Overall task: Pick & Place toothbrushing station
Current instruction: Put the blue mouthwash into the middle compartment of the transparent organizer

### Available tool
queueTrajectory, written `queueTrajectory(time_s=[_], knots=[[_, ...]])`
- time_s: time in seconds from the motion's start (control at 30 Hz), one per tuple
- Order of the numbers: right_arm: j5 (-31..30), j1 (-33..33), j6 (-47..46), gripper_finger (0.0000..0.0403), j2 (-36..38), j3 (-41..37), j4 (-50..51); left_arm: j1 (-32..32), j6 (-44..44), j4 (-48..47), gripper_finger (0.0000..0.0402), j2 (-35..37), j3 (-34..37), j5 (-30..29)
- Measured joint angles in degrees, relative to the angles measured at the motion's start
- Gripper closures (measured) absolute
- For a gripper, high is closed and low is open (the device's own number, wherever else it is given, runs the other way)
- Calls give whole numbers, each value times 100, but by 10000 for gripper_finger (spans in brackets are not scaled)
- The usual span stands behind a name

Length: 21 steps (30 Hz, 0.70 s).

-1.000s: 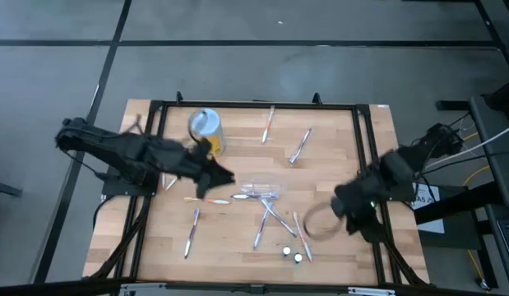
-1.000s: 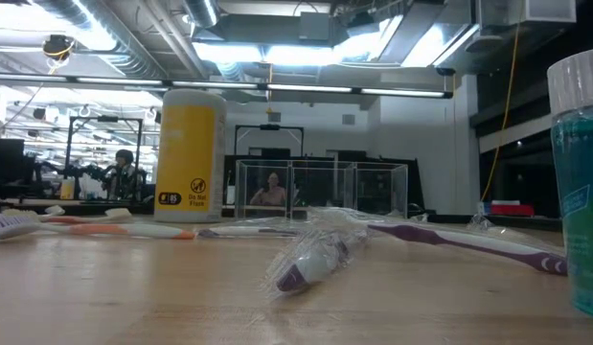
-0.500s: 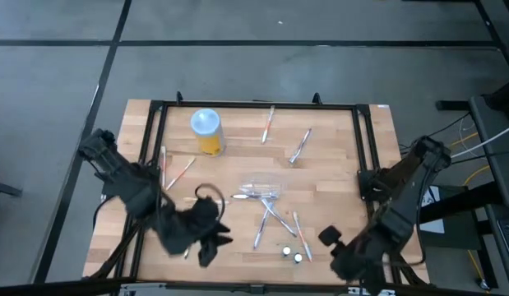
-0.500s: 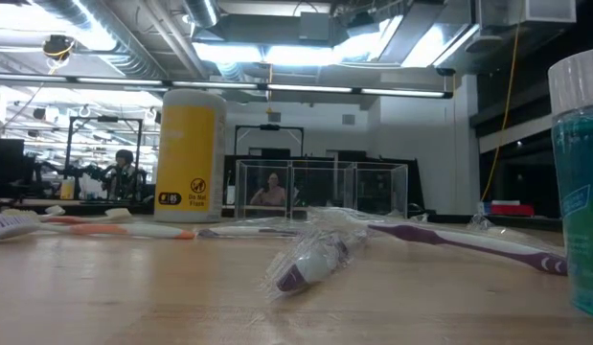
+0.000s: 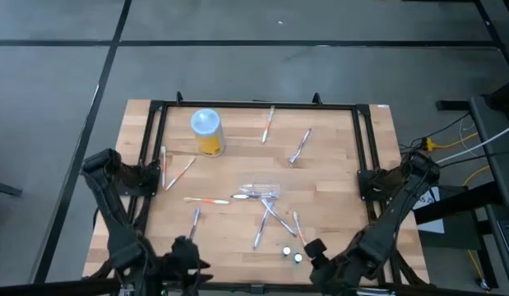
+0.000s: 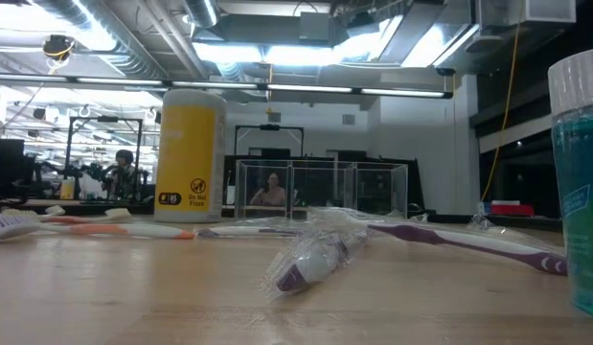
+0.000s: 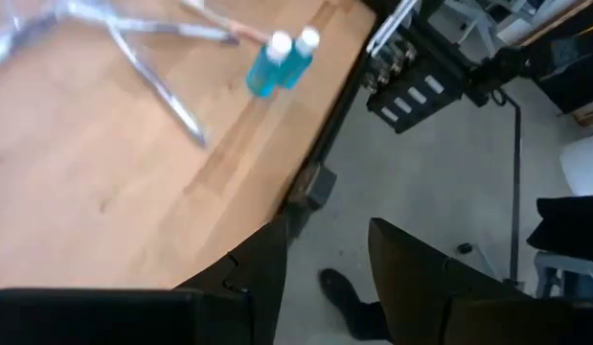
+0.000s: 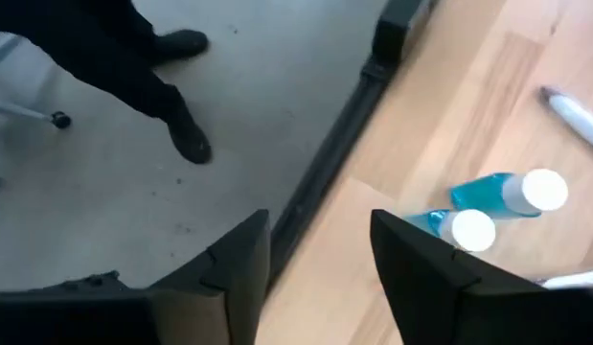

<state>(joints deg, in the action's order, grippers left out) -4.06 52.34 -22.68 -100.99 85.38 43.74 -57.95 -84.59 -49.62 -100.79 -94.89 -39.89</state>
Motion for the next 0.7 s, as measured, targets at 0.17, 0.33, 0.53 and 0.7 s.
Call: queueTrajectory(time_s=[0.17,0.33,0.53,0.7], knots=[[-411,-404,-386,177,-293,0,22,-253,-478,69,258,-264,0,-207],[-266,-690,-568,174,-339,2,235,-323,-576,213,258,-354,0,-383],[-41,-741,-824,185,-343,2,717,-323,-490,205,258,-352,0,-713],[-86,-836,-826,186,-383,2,680,-265,-364,185,259,-352,0,-760]])
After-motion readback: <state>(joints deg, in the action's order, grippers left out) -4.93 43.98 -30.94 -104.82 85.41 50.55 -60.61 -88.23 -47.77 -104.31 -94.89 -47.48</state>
